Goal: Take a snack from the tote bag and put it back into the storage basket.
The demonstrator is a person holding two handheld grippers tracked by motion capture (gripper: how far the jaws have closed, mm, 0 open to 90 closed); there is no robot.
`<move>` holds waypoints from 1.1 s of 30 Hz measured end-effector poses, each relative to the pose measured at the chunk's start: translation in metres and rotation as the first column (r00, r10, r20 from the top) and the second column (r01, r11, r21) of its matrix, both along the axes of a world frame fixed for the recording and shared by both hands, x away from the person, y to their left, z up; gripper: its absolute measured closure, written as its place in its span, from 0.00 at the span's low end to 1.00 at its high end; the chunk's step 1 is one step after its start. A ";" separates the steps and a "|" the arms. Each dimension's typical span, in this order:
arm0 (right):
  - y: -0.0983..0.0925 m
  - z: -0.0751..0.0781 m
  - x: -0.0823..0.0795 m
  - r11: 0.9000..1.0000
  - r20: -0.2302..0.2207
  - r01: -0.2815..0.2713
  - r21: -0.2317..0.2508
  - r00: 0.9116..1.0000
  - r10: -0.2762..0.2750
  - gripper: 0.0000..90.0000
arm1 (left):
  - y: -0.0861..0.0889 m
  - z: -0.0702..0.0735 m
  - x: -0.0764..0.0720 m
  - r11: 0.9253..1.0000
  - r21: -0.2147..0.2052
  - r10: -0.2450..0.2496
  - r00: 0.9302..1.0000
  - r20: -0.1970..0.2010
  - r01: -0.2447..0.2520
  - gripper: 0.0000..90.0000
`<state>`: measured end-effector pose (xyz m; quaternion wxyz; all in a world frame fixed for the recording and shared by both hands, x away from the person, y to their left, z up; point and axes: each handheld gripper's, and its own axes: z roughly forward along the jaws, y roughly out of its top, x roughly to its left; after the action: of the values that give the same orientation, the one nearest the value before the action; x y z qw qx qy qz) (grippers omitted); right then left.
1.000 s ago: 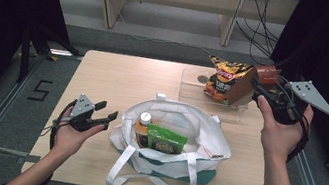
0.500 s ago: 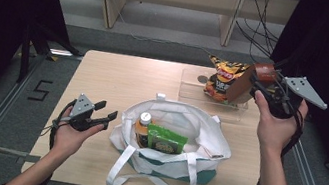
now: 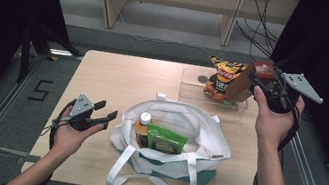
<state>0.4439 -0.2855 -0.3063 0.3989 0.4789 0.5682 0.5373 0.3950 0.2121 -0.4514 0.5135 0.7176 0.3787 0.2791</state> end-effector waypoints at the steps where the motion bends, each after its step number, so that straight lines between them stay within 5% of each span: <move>1: 0.000 0.000 0.001 1.000 -0.006 0.003 0.002 1.000 -0.003 0.43 | 0.000 0.000 0.000 1.000 -0.001 0.000 1.000 -0.001 0.000 0.45; 33: -0.009 -0.020 0.025 0.998 -0.043 0.048 -0.036 0.998 -0.049 0.43 | -0.002 -0.002 0.000 1.000 -0.002 -0.001 1.000 -0.006 0.001 0.45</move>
<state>0.4693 -0.2948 -0.3266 0.4078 0.4969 0.5744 0.5068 0.3953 0.2106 -0.4531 0.5130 0.7184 0.3802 0.2761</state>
